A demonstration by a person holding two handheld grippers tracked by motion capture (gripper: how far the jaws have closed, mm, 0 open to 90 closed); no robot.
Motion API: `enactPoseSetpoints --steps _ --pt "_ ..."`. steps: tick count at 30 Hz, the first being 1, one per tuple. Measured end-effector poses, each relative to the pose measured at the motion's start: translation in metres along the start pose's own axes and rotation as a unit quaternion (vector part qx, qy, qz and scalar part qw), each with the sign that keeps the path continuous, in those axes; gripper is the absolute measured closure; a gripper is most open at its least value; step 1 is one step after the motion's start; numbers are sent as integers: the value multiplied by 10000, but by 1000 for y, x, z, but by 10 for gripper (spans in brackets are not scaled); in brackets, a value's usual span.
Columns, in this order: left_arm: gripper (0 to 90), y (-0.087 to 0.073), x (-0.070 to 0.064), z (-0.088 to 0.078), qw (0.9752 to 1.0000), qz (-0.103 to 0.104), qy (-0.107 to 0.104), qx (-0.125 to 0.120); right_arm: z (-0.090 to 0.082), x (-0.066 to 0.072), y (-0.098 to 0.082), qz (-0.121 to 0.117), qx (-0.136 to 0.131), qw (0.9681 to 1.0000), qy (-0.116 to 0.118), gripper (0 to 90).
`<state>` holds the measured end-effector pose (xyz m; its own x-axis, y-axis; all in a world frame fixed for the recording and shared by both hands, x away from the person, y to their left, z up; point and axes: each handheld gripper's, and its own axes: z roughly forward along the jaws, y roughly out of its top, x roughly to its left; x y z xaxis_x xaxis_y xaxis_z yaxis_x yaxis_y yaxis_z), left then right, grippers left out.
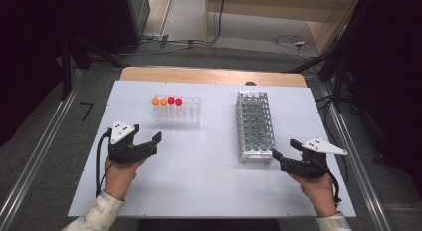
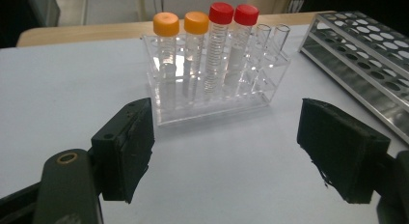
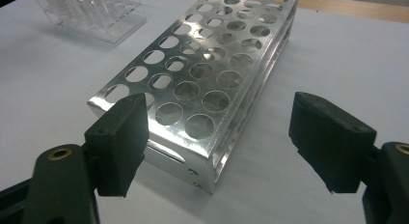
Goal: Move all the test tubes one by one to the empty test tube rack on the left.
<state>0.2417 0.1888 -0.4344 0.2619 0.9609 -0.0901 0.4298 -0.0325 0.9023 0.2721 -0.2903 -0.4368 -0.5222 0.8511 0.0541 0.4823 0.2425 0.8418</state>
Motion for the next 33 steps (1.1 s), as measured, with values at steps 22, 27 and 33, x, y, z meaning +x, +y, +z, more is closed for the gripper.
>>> enactPoseSetpoints --steps 22,27,33 --pt "183 -25 6 -20 9996 115 241 65 0 -3 -4 43 -20 9999 -103 205" --pt "177 -28 9 -23 9996 61 273 82 -3 -7 -8 104 -29 9998 -146 205" --pt "170 -31 12 -26 9995 43 297 93 -7 -12 -12 159 -11 9997 -196 205"
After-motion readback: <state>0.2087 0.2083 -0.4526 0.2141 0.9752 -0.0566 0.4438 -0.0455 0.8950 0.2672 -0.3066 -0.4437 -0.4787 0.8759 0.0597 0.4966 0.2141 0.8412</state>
